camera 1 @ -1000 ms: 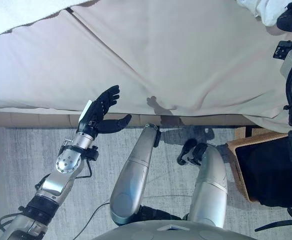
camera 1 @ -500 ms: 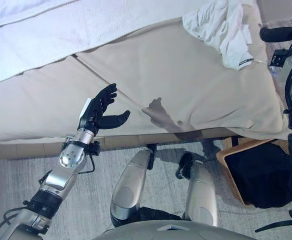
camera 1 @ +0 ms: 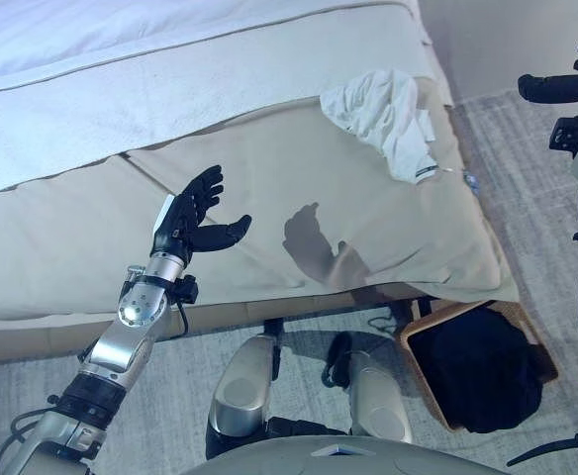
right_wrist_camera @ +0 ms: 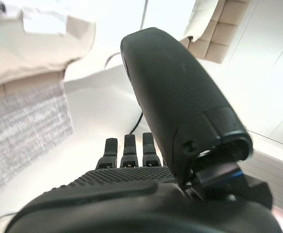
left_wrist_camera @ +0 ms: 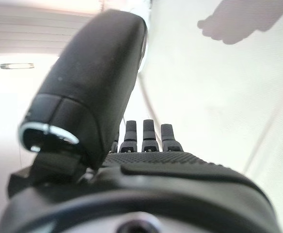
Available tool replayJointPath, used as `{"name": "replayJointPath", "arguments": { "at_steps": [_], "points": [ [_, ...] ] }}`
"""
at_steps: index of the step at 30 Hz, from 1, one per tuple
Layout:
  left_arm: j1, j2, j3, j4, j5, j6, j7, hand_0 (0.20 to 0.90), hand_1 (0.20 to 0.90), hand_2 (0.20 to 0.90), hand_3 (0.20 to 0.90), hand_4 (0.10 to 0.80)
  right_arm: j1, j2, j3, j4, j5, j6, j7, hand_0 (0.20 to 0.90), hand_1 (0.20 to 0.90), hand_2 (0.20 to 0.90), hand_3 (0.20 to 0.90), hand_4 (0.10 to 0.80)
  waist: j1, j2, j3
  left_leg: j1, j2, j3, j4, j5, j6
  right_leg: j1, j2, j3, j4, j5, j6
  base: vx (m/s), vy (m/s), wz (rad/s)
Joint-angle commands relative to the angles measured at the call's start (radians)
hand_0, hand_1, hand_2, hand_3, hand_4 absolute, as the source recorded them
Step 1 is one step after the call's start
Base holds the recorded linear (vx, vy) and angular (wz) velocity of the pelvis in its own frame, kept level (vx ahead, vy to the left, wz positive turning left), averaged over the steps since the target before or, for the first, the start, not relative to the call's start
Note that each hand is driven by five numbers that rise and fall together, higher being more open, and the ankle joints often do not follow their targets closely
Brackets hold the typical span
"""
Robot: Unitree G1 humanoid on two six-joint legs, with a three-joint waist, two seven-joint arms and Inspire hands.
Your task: Pick up the clothes from the bed and place them into the basket
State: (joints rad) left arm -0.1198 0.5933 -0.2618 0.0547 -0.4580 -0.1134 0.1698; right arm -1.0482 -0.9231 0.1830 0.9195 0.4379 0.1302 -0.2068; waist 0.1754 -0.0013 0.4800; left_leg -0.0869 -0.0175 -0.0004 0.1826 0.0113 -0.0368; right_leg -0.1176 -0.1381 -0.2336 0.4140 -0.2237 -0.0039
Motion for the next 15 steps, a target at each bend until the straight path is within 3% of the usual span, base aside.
{"name": "replayJointPath", "arguments": {
  "at_steps": [1,2,3,5,7,8,9,11,12,13,15],
  "points": [
    [0.044,-0.075,0.035,0.022,-0.025,-0.063,-0.005,0.9,0.9,0.9,0.9,0.8,0.118,-0.044,0.027,-0.11,-0.04,-0.072,-0.008,0.9,0.9,0.9,0.9,0.8,-0.041,-0.031,-0.223,-0.082,0.033,0.08,0.199,-0.046,-0.023,0.112,0.049,-0.079,-0.283,0.125,-0.042,0.075,-0.062,0.15],
    [0.034,-0.079,0.026,0.032,-0.027,-0.054,-0.023,0.9,0.9,0.9,0.9,0.8,0.147,-0.053,0.007,-0.113,-0.036,-0.068,-0.015,0.9,0.9,0.9,0.9,0.8,-0.05,-0.035,-0.225,-0.113,0.028,0.131,0.273,-0.062,-0.025,0.13,0.044,-0.103,-0.31,0.139,-0.04,0.072,-0.023,0.32],
    [0.032,-0.078,0.017,0.047,-0.041,-0.063,-0.04,0.9,0.9,0.9,0.9,0.8,0.152,-0.059,-0.001,-0.107,-0.042,-0.065,-0.02,0.9,0.9,0.9,0.9,0.8,-0.047,-0.022,-0.227,-0.142,-0.018,0.161,0.259,-0.067,-0.03,0.14,0.051,-0.112,-0.315,0.149,-0.024,0.107,0.051,0.49],
    [0.055,-0.065,0.024,0.035,-0.06,-0.072,-0.033,0.9,0.9,0.9,0.9,0.8,0.154,-0.041,0.003,-0.113,-0.053,-0.069,-0.022,0.9,0.9,0.9,0.9,0.8,-0.025,0.002,-0.23,-0.119,-0.028,0.116,0.132,-0.07,-0.018,0.135,0.07,-0.082,-0.267,0.118,-0.016,0.11,0.131,0.48],
    [0.068,-0.053,0.046,0.012,-0.055,-0.069,-0.015,0.9,0.9,0.9,0.9,0.8,0.194,0.009,-0.01,-0.171,-0.053,-0.056,-0.06,0.9,0.9,0.9,0.9,0.8,-0.02,0.007,-0.235,-0.094,-0.065,0.133,0.092,-0.105,0.028,0.116,0.073,-0.088,-0.229,0.105,-0.004,0.066,0.084,-0.09],
    [0.067,-0.049,0.061,-0.01,-0.036,-0.056,0.003,0.9,0.9,0.9,0.9,0.8,0.224,0.029,-0.018,-0.203,-0.051,-0.061,-0.066,0.9,0.9,0.9,0.9,0.8,-0.014,0.017,-0.235,-0.067,-0.058,0.125,0.029,-0.095,0.045,0.111,0.088,-0.093,-0.194,0.083,-0.004,0.086,0.008,-0.57],
    [0.064,-0.046,0.068,-0.016,-0.014,-0.049,0.003,0.9,0.9,0.9,0.9,0.8,0.246,0.03,-0.034,-0.219,-0.036,-0.055,-0.068,0.9,0.9,0.9,0.9,0.8,-0.018,0.02,-0.238,-0.045,-0.044,0.159,0.01,-0.097,0.054,0.106,0.088,-0.105,-0.166,0.067,-0.004,0.133,-0.023,-0.44],
    [0.056,-0.033,0.069,-0.009,-0.017,-0.056,-0.001,0.9,0.9,0.9,0.9,0.8,0.254,0.034,-0.049,-0.205,-0.043,-0.067,-0.037,0.9,0.9,0.9,0.9,0.8,-0.013,0.022,-0.24,0.002,-0.057,0.096,-0.041,-0.082,0.062,0.082,0.065,-0.088,-0.145,0.104,0.03,0.138,-0.105,-0.22],
    [0.04,-0.028,0.065,-0.015,-0.023,-0.059,-0.008,0.9,0.9,0.9,0.9,0.8,0.239,0.027,-0.053,-0.19,-0.044,-0.065,-0.04,0.9,0.9,0.9,0.9,0.8,-0.018,0.026,-0.235,0.009,-0.053,0.083,-0.043,-0.085,0.062,0.064,0.034,-0.07,-0.174,0.134,0.048,0.078,-0.116,-0.09],
    [0.036,-0.027,0.064,-0.016,-0.024,-0.059,-0.008,0.9,0.9,0.9,0.9,0.8,0.235,0.026,-0.054,-0.185,-0.045,-0.066,-0.039,0.9,0.9,0.9,0.9,0.8,-0.02,0.028,-0.232,0.01,-0.053,0.078,-0.044,-0.086,0.063,0.061,0.028,-0.067,-0.182,0.142,0.052,-0.007,-0.122,0.08],
    [0.007,-0.025,0.05,-0.007,-0.041,-0.074,0.003,0.9,0.9,0.9,0.9,0.8,0.206,0.03,-0.043,-0.16,-0.05,-0.079,-0.046,0.9,0.9,0.9,0.9,0.8,-0.038,0.028,-0.211,0.01,-0.061,0.057,-0.041,-0.104,0.069,0.011,-0.024,-0.017,-0.242,0.236,0.096,-0.092,-0.194,0.17]
  ]
}}
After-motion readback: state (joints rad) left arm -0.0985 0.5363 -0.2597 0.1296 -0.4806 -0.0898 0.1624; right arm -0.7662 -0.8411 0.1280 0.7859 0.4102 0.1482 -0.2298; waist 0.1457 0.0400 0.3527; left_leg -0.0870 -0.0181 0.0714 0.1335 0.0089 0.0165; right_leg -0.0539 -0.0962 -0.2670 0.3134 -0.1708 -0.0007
